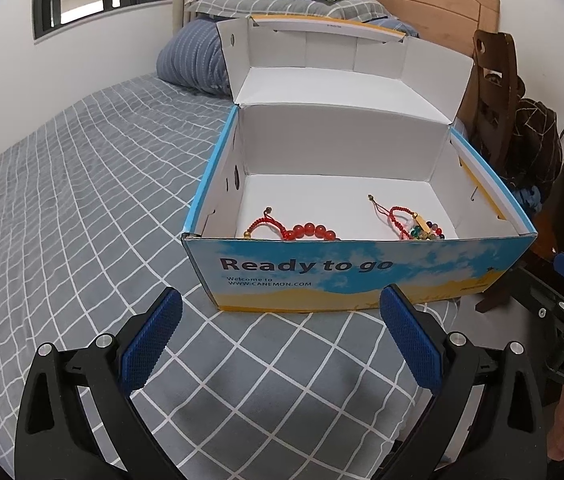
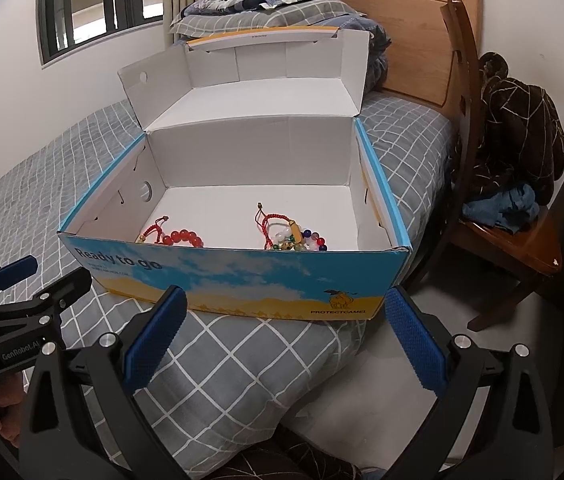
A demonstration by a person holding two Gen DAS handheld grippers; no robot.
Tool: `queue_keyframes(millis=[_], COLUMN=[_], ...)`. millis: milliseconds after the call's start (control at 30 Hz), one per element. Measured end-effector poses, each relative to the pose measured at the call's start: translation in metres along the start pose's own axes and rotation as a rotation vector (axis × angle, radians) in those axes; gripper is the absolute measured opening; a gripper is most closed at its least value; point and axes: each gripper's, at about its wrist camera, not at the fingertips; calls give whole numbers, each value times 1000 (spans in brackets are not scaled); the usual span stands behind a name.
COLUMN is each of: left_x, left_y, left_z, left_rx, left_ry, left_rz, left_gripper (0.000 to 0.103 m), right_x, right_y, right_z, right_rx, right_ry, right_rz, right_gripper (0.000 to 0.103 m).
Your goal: Organize jewelry
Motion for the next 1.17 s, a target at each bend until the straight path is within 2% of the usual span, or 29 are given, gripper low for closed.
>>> queue_keyframes(millis=[233, 1167], left_x=[1, 2], left_y=[-1, -2], left_z=[6, 11], left_rx=[-7, -17], left_ry=[-40, -43], left_rz=[-3, -5], left_gripper=[97, 97], right_x=[1, 1], right_y=[-2, 4], right_z=[1, 7], right_rx=[-4, -15], right_ry=[1, -25], right_rz=[-7, 23], right_gripper=[95, 95])
Point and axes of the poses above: each gripper's, at about its wrist camera, not at the fingertips, and z roughly the way its jaws point, y to its right, x to its top, and after that the axes turned 8 degrees about x, right-handed
